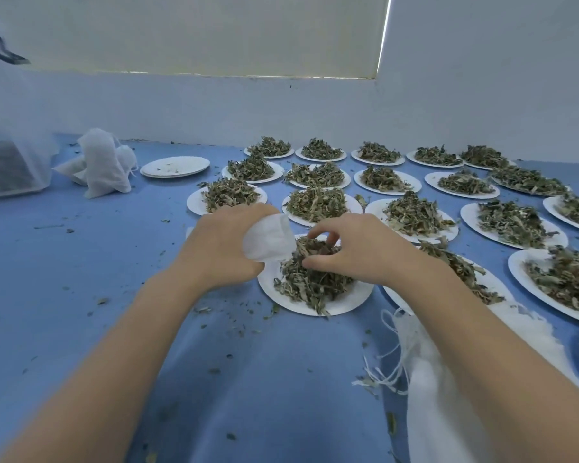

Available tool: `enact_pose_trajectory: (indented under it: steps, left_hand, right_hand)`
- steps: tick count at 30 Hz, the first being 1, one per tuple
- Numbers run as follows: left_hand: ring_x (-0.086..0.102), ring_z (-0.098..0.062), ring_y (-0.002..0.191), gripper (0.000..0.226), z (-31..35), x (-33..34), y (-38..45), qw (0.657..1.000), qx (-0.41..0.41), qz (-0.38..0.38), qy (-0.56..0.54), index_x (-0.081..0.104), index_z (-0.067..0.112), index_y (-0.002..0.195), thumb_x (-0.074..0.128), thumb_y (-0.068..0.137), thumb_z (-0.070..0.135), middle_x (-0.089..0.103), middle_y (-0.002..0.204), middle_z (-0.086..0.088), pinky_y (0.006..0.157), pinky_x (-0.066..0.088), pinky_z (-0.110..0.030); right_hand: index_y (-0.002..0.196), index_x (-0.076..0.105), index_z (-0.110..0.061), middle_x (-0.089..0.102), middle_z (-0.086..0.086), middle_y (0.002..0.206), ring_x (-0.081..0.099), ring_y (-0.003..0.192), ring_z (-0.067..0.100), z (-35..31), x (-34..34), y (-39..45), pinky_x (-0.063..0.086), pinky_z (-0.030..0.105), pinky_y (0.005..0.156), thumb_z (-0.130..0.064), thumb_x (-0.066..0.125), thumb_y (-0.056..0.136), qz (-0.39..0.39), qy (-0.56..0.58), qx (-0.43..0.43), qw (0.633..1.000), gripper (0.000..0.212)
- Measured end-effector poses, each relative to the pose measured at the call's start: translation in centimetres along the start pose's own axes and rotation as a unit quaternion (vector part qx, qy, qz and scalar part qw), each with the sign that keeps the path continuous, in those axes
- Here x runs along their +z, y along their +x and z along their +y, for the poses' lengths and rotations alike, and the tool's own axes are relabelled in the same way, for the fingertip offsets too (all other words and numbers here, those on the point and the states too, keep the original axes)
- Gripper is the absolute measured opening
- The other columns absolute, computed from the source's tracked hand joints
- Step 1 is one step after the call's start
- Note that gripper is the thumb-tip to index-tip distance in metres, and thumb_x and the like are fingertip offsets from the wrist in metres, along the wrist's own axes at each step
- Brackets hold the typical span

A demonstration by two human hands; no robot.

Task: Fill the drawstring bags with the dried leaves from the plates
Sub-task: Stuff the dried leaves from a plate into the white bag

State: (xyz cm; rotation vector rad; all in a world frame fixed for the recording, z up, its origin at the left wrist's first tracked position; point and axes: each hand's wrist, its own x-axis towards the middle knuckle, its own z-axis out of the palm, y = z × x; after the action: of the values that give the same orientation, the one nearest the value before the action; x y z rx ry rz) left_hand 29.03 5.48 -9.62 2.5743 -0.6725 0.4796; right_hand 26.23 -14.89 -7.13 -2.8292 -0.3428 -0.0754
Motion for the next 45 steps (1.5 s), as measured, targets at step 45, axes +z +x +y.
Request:
enact_pose_trajectory:
  steps: [45]
  left_hand:
    - [0.051,-0.012,0.078,0.051,0.5,1.3,-0.7,0.996,-0.029,0.022,-0.079,0.054,0.031,0.113,0.069,0.064,0.03,0.055,0.083,0.015,0.063,0.04,-0.018]
  right_hand:
    - [0.091,0.073,-0.017,0.07,-0.003,0.09,0.064,0.079,0.001,-2.7,0.6,0.3,0.051,0.015,0.075,0.0,0.071,0.078,0.132,0.231,-0.13,0.955,0.021]
